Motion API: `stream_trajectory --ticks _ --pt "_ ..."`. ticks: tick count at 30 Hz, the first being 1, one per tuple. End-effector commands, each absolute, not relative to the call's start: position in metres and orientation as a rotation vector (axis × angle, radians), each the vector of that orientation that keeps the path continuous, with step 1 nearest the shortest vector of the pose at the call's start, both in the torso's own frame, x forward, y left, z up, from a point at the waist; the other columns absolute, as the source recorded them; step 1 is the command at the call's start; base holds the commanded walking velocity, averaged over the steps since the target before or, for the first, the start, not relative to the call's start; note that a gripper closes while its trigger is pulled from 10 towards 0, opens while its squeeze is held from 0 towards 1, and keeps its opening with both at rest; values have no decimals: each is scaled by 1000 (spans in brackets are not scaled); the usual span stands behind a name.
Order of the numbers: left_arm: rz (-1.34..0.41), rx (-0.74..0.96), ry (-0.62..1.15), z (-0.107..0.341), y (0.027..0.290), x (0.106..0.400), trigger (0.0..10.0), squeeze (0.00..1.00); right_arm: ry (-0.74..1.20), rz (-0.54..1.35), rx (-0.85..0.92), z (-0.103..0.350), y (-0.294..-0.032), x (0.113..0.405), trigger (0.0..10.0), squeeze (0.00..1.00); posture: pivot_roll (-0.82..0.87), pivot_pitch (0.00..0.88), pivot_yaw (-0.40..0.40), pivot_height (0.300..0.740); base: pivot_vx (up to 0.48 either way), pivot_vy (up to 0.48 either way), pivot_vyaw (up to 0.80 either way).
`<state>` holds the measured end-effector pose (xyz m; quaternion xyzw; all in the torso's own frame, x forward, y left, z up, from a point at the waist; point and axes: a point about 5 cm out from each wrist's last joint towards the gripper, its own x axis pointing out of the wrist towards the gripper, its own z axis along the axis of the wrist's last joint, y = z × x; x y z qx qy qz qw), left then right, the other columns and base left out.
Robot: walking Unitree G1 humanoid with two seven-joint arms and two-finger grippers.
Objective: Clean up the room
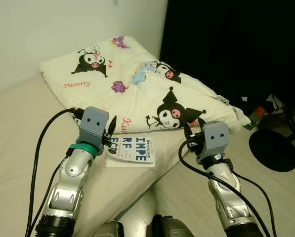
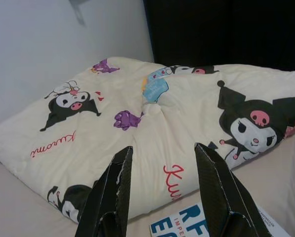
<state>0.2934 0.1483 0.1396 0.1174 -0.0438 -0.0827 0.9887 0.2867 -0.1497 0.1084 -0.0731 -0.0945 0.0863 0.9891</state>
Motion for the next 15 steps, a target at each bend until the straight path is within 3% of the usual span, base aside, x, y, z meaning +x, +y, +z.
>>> stream_trajectory --ticks 1,15 --pt "-167 235 -64 134 148 291 10000 0 -169 164 -146 103 -152 284 10000 0 -77 80 39 731 -311 0 0" --pt "-165 235 -67 134 149 291 10000 0 -168 164 -147 103 -152 284 10000 0 -77 81 40 731 -308 0 0"
